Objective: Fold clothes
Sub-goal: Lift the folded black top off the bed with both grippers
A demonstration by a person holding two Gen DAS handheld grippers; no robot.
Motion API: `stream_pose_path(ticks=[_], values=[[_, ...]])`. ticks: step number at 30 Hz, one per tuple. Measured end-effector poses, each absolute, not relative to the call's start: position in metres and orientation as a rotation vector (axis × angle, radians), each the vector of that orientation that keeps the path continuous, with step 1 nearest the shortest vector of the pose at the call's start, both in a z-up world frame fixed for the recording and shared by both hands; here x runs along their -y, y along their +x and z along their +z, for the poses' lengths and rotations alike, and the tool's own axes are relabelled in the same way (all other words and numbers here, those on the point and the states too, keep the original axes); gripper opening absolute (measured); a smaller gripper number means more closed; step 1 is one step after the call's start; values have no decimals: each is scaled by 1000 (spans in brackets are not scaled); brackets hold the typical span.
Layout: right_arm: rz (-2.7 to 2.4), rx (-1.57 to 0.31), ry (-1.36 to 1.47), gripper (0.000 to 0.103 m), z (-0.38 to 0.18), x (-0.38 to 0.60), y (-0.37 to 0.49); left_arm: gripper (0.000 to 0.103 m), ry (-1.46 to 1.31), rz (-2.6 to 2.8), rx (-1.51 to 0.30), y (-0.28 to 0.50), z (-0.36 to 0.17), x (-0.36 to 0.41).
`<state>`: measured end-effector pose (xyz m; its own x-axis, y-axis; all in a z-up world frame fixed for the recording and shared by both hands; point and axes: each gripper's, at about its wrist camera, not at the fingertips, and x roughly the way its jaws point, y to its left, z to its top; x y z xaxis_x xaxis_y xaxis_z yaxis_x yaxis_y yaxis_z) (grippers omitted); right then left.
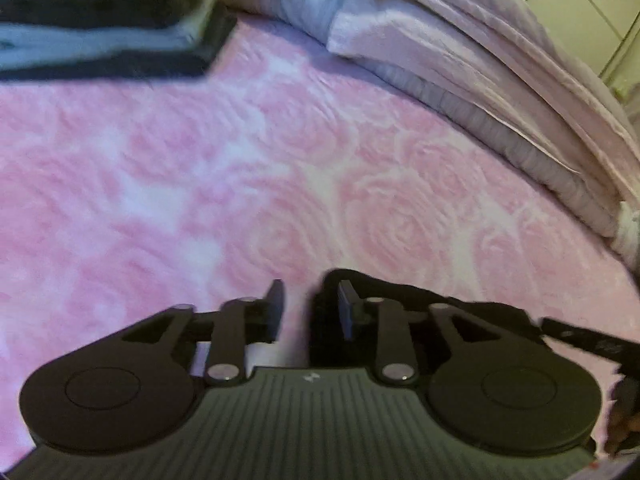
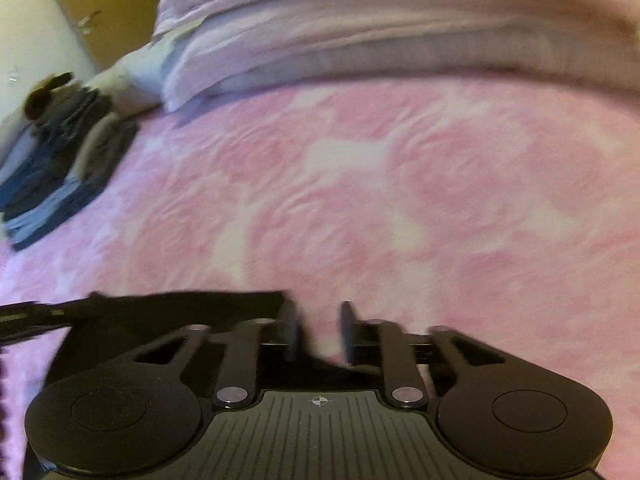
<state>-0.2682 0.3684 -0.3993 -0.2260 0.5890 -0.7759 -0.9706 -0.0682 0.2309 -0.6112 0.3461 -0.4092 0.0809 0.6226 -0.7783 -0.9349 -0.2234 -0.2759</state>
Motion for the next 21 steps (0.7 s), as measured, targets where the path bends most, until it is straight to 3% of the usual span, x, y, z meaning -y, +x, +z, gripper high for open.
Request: stream_pose_path(ticks=[7,14,21], values=[[1719,-877,-561,36,-353,-307,-255,24,-967,1430,-382,-564,-349,-292],[1758,-745,-834,35,-396,-276,-292,23,-964,1367,-587,-514,-389,-286],[1687,-901,-880,33,-375,-290,-277,21,-1038,1433,-666,-524,-370,-292]])
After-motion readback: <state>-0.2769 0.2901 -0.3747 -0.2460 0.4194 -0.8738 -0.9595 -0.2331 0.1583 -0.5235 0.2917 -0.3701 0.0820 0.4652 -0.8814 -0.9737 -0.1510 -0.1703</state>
